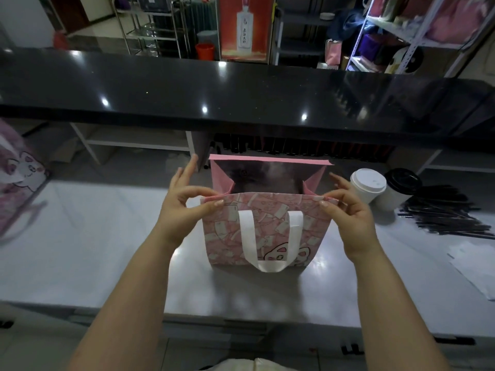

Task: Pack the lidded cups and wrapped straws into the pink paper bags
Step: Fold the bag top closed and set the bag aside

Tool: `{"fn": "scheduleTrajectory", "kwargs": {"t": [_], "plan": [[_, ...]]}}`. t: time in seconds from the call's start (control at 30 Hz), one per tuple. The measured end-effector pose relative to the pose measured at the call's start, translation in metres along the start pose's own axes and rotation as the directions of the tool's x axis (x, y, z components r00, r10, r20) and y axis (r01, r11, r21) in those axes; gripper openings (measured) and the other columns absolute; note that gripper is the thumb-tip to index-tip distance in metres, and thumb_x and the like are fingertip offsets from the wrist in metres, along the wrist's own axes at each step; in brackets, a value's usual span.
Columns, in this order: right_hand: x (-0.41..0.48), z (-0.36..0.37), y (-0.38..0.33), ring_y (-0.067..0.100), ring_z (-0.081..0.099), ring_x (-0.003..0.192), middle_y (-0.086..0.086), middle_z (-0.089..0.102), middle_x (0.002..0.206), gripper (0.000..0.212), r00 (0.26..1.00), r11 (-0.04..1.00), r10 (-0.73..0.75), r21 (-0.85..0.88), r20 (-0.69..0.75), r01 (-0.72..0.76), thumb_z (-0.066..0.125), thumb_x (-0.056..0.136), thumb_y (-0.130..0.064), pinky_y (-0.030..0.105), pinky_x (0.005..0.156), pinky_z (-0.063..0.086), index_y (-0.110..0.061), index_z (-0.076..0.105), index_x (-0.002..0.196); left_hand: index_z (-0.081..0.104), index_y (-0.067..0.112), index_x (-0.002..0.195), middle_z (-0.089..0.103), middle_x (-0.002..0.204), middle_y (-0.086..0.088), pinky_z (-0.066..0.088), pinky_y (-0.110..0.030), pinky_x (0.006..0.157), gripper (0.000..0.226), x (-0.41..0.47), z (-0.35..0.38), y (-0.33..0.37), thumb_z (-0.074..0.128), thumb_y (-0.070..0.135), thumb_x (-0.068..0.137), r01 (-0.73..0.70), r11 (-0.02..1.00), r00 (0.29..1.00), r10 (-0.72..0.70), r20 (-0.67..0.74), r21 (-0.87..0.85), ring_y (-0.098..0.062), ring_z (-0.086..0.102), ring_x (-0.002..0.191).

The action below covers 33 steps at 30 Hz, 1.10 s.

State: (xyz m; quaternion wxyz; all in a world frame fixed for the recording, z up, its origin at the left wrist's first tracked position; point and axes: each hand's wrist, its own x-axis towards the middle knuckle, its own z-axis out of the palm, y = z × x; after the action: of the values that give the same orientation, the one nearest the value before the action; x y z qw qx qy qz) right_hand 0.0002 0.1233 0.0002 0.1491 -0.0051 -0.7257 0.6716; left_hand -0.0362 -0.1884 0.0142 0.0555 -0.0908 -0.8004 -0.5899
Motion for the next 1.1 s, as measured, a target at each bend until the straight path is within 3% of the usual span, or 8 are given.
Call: {"fn": "scheduleTrajectory", "kwargs": {"t": [0.13, 0.23, 0.37, 0.47, 0.6, 0.7, 0.87, 1.1], "plan": [[0.028, -0.003, 0.000, 0.013, 0.044, 0.133, -0.023, 0.040, 0.147, 0.024, 0.985, 0.994, 0.072, 0.074, 0.158, -0.084, 0.064, 0.084, 0.000, 0.041, 0.101, 0.042, -0.019, 0.068, 0.069, 0.076, 0.035, 0.069, 0.030, 0.148, 0.035, 0.012, -0.060, 0.114, 0.018, 0.022, -0.003, 0.006, 0.083, 0.019, 0.070, 0.036, 0.999, 0.995, -0.036, 0.095, 0.001, -0.004, 0.005, 0.147], [0.039, 0.004, 0.002, 0.017, 0.044, 0.133, -0.023, 0.042, 0.146, 0.035, 0.980, 0.985, 0.077, 0.138, 0.184, -0.104, 0.061, 0.085, 0.002, 0.038, 0.096, 0.043, -0.024, 0.068, 0.064, 0.077, 0.032, 0.070, 0.045, 0.141, 0.028, 0.032, -0.057, 0.110, 0.018, 0.027, 0.001, 0.005, 0.083, 0.015, 0.071, 0.036, 0.997, 0.998, -0.033, 0.044, -0.069, -0.009, 0.025, 0.142], [0.040, 0.013, 0.009, 0.016, 0.050, 0.127, -0.019, 0.047, 0.142, 0.024, 0.993, 0.982, 0.078, 0.163, 0.091, -0.092, 0.062, 0.086, 0.000, 0.036, 0.091, 0.048, -0.018, 0.069, 0.072, 0.078, 0.026, 0.073, 0.059, 0.125, 0.010, 0.053, -0.054, 0.091, 0.011, 0.024, 0.008, -0.002, 0.083, 0.016, 0.071, 0.010, 0.991, 0.996, -0.023, -0.090, -0.135, -0.015, 0.048, 0.124], [0.039, 0.010, 0.016, 0.017, 0.055, 0.122, -0.004, 0.051, 0.140, 0.008, 0.998, 0.989, 0.055, 0.134, 0.011, -0.056, 0.063, 0.086, 0.000, 0.034, 0.089, 0.052, -0.006, 0.068, 0.090, 0.079, 0.029, 0.075, 0.061, 0.119, 0.008, 0.056, -0.051, 0.086, 0.011, 0.022, 0.011, -0.006, 0.083, 0.026, 0.066, -0.016, 0.986, 0.990, -0.007, -0.138, -0.166, -0.018, 0.052, 0.121], [0.037, 0.008, 0.014, 0.013, 0.061, 0.111, 0.004, 0.058, 0.132, 0.023, 0.999, 0.992, 0.033, 0.120, -0.006, -0.032, 0.062, 0.087, 0.002, 0.021, 0.077, 0.055, -0.016, 0.069, 0.099, 0.079, 0.028, 0.081, 0.062, 0.116, 0.010, 0.060, -0.035, 0.076, 0.018, 0.020, 0.018, -0.010, 0.083, 0.026, 0.064, -0.023, 0.960, 0.990, -0.017, -0.143, -0.278, -0.015, 0.056, 0.115], [0.040, 0.006, 0.013, 0.017, 0.061, 0.111, 0.008, 0.061, 0.127, 0.020, 0.999, 0.988, 0.053, 0.146, 0.000, -0.052, 0.067, 0.083, -0.009, 0.023, 0.078, 0.055, -0.020, 0.071, 0.099, 0.078, 0.022, 0.087, 0.063, 0.112, 0.005, 0.058, -0.030, 0.076, 0.021, 0.022, 0.021, -0.014, 0.081, 0.019, 0.066, -0.013, 0.925, 0.989, -0.044, -0.139, -0.381, -0.020, 0.061, 0.108], [0.045, 0.002, 0.010, 0.014, 0.067, 0.100, -0.003, 0.072, 0.106, 0.021, 0.999, 0.985, 0.026, 0.172, 0.026, -0.030, 0.073, 0.073, -0.020, 0.023, 0.076, 0.055, -0.029, 0.076, 0.092, 0.077, 0.025, 0.083, 0.071, 0.105, 0.002, 0.057, -0.025, 0.074, 0.022, 0.030, 0.022, -0.017, 0.079, 0.008, 0.069, -0.007, 0.903, 0.988, -0.060, -0.143, -0.429, -0.017, 0.068, 0.096], [0.050, 0.013, 0.016, 0.009, 0.069, 0.093, -0.011, 0.074, 0.093, 0.026, 0.995, 0.992, -0.006, 0.127, -0.101, 0.019, 0.069, 0.081, -0.012, 0.018, 0.072, 0.055, -0.036, 0.075, 0.088, 0.075, 0.023, 0.080, 0.074, 0.084, 0.004, 0.058, -0.025, 0.070, 0.023, 0.036, 0.030, -0.017, 0.085, 0.019, 0.060, 0.001, 0.903, 0.965, -0.115, -0.237, -0.431, -0.014, 0.071, 0.084]]}}
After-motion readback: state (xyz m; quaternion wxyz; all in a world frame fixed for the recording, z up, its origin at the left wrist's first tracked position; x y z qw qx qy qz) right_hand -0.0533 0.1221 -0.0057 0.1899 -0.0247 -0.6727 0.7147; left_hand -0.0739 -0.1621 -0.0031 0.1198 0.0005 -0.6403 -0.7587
